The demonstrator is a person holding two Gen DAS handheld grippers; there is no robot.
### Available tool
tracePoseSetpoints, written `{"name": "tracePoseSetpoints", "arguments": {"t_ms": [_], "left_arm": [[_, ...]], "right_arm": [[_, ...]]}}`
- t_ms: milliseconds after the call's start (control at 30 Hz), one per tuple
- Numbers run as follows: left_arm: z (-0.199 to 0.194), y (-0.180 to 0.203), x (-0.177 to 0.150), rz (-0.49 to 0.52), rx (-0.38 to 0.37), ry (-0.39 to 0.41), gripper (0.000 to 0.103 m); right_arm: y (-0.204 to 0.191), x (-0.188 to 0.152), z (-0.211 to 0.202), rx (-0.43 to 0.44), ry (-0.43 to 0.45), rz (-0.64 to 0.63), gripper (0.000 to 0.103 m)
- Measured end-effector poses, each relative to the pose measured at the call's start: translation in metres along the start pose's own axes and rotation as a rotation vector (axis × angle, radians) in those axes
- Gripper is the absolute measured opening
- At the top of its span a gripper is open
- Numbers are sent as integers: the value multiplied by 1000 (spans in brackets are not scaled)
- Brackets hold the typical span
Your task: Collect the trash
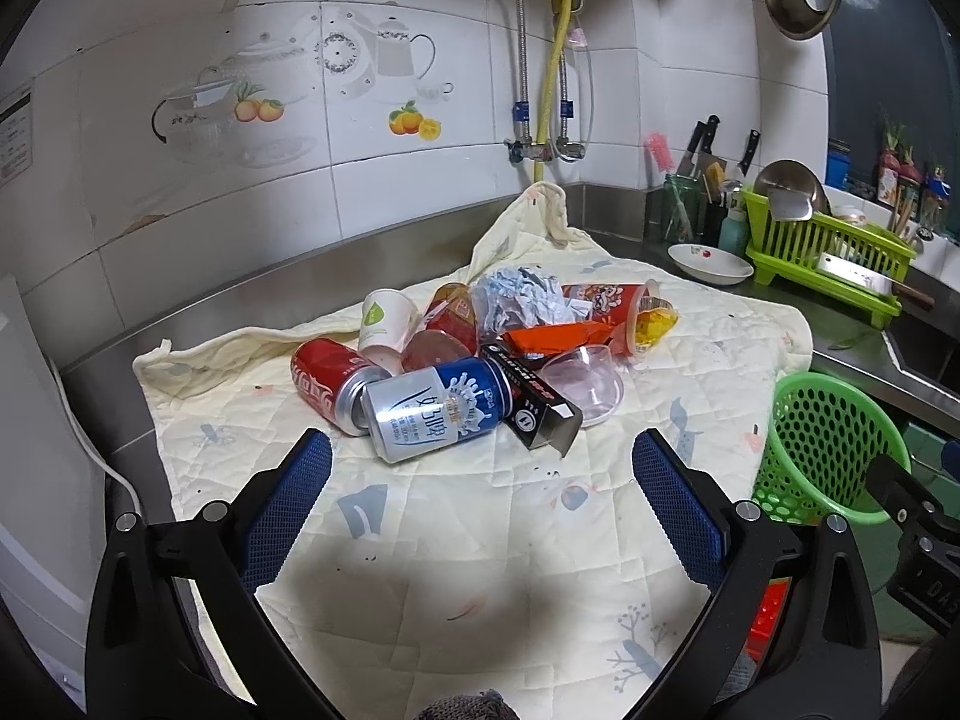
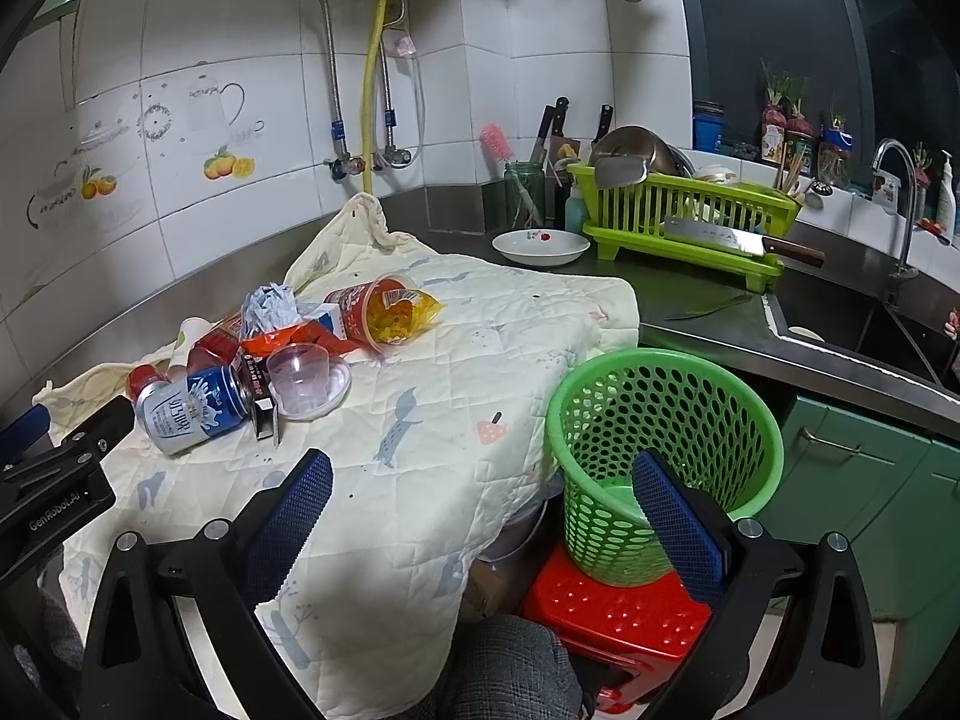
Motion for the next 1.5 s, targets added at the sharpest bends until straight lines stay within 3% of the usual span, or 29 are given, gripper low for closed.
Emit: {"name": "tracePoseSetpoints", "arguments": {"t_ms": [1500], "left_arm": [[1,-3,2,5,16,5,98]], "right_arm": [[2,1,0,-10,8,4,97]]}}
Point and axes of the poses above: each gripper's, at about its wrist camera, not at the fingertips, and z roughly the way its jaws point, y to its right, x to its top, the point moved 7 cm from there along z, roughly the way its jaws point, and after that the axes turned 6 degrees about -x, right-handed, at the moved point
